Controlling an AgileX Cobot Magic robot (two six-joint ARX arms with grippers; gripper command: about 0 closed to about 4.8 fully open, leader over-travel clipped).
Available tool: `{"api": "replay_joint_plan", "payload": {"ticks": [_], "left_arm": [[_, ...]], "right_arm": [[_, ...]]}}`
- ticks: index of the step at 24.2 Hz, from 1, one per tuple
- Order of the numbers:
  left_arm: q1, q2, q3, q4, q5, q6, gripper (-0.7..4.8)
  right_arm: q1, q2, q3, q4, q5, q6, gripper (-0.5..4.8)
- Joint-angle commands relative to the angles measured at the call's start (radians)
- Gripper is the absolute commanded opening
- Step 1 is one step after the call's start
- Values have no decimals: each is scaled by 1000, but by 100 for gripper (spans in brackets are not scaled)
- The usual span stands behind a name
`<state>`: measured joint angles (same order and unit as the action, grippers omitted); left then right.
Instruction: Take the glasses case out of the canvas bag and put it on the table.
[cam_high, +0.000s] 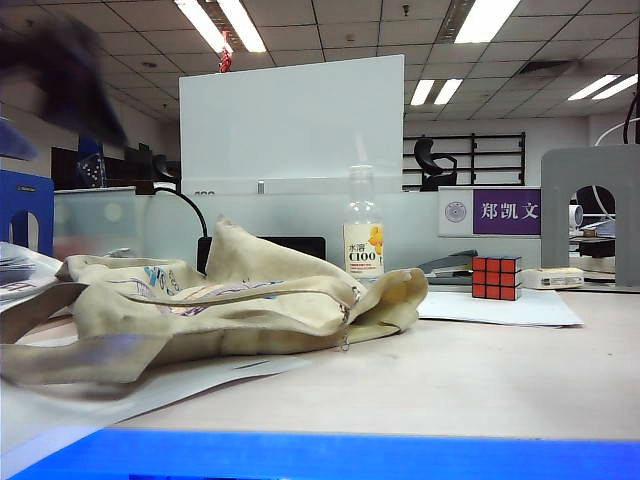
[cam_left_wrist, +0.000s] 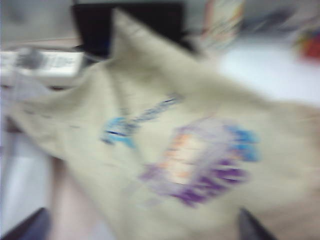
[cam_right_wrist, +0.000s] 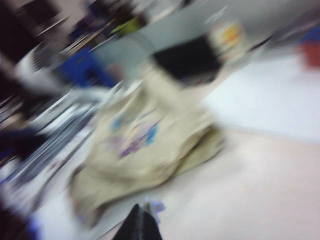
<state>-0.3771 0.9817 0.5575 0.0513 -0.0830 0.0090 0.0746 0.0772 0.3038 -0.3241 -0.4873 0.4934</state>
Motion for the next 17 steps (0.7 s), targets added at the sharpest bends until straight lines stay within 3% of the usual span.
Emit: {"api": "replay_joint_plan", "payload": {"ticks": [1, 2, 3, 5, 6, 8, 12, 17], "left_arm": [[24, 238, 211, -190, -48, 94, 479], [27, 301, 278, -272, -34, 97, 479], [34, 387, 392, -448, -9, 128, 479], [38, 446, 473, -604, 31, 190, 479], [38, 472, 516, -724, 73, 279, 479], [38, 469, 527, -842, 87, 384, 479], [39, 471, 526, -872, 39, 519, 479], [40, 531, 526, -760, 80, 520, 479]], "right_arm": [[0, 32, 56, 19, -166, 23, -6], [0, 32, 69, 35, -177, 24, -6], [1, 32, 92, 60, -193, 34, -6], [0, 32, 111, 71, -196, 34, -6], [0, 31, 121, 73, -196, 34, -6], [0, 30, 121, 71, -207, 33, -6], [0, 30, 121, 70, -208, 30, -6], [1, 30, 121, 70, -236, 31, -6]]}}
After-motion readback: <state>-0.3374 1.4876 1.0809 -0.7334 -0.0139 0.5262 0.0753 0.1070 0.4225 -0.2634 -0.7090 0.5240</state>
